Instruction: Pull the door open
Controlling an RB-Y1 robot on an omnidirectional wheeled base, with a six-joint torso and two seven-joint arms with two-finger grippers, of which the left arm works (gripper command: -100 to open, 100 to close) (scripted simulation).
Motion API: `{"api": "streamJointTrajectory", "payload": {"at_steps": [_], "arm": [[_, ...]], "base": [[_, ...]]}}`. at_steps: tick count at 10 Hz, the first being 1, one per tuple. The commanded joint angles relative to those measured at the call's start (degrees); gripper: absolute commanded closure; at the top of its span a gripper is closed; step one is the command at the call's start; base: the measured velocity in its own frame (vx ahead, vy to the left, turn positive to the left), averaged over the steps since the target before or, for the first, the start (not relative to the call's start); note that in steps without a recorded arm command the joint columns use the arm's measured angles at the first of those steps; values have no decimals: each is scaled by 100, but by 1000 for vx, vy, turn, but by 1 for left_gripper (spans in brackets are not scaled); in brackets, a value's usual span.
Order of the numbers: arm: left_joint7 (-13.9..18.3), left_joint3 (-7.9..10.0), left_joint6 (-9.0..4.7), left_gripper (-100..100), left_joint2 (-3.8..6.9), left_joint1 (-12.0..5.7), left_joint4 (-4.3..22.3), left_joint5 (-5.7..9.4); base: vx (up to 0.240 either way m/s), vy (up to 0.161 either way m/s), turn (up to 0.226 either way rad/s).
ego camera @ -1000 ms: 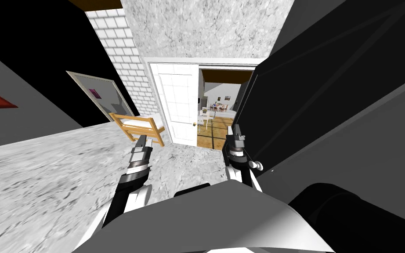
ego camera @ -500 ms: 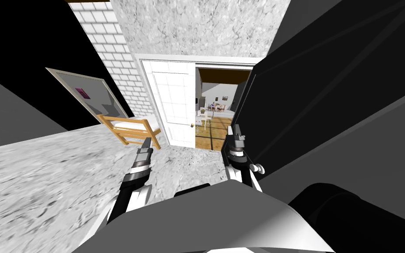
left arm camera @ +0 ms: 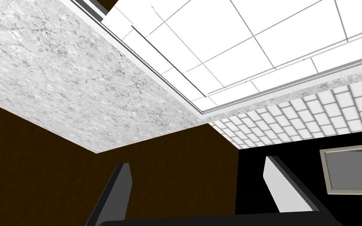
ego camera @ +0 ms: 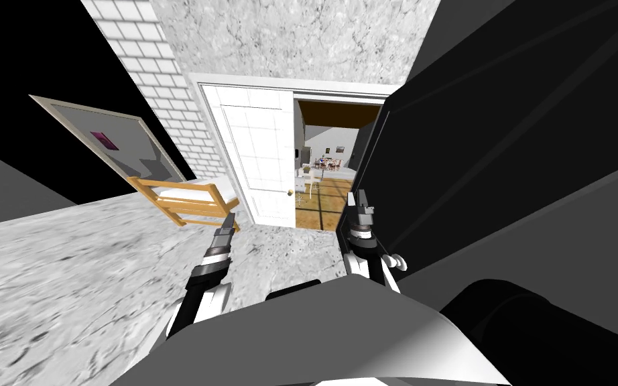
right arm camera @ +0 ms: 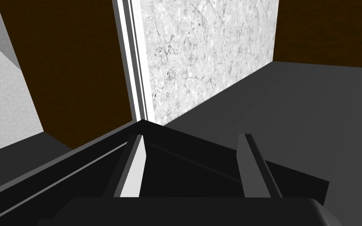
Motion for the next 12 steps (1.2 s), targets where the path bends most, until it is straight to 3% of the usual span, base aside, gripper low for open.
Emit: {"api": "streamJointTrajectory", "payload": {"at_steps": [1, 12], "arm": [[-198, 32, -78, -100, 11, -34, 209, -40], [-1453, 341, -393, -100, 142, -395, 1575, -279]], "base": [[105, -26, -76], [106, -18, -78]]}}
